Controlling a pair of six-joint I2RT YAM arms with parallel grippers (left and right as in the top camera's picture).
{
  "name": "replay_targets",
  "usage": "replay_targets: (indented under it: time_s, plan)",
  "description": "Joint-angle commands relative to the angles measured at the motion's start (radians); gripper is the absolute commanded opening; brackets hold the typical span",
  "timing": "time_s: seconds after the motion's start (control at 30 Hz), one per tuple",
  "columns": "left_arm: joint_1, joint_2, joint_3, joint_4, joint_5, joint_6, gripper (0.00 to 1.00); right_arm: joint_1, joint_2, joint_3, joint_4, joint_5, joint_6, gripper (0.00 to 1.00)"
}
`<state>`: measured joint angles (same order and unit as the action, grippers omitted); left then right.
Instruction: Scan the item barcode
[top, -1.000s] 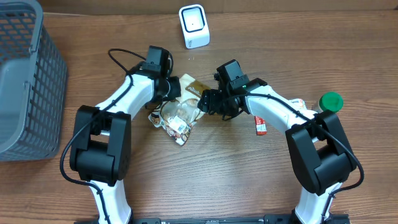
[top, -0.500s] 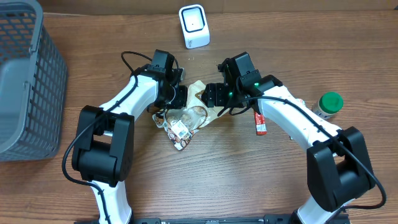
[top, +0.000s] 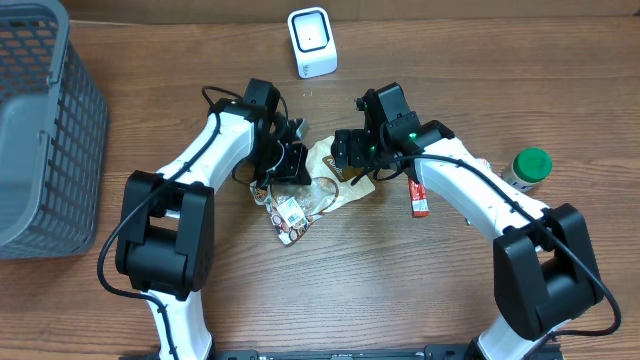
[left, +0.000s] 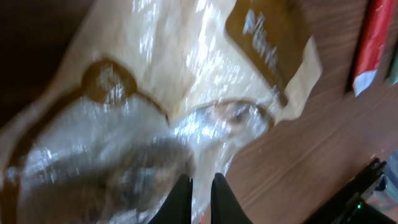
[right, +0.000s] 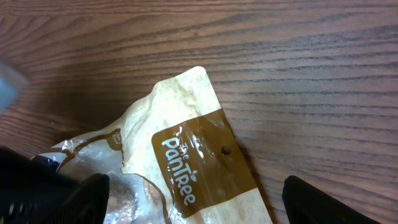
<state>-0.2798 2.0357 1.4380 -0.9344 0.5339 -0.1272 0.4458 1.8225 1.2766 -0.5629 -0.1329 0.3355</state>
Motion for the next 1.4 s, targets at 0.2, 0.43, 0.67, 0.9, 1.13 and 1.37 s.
replay_targets:
  time_s: [0.2, 0.43, 0.67, 0.9, 1.13, 1.37]
  plan:
    - [-0.055, 0.005, -0.016, 0.015, -0.148, -0.078, 0.04, -0.003, -0.021, 0.014, -0.016, -0.003, -0.011, 0.91]
    - [-0.071, 0.005, -0.027, -0.025, -0.155, -0.106, 0.04, -0.003, -0.021, -0.002, -0.037, -0.007, 0.008, 0.9]
    - [-0.07, 0.005, -0.027, -0.165, -0.327, -0.101, 0.04, -0.003, -0.021, -0.002, -0.1, -0.113, 0.008, 0.91]
    - [-0.068, 0.004, -0.007, -0.21, -0.374, -0.034, 0.04, 0.0, -0.021, -0.002, -0.183, -0.164, 0.008, 0.9]
    - [-0.067, -0.018, 0.148, -0.359, -0.35, -0.04, 0.04, 0.0, -0.02, -0.003, -0.2, -0.164, 0.008, 0.9]
    - [-0.054, -0.109, 0.161, -0.472, -0.465, -0.187, 0.04, 0.0, -0.018, -0.003, -0.198, -0.168, 0.007, 0.91]
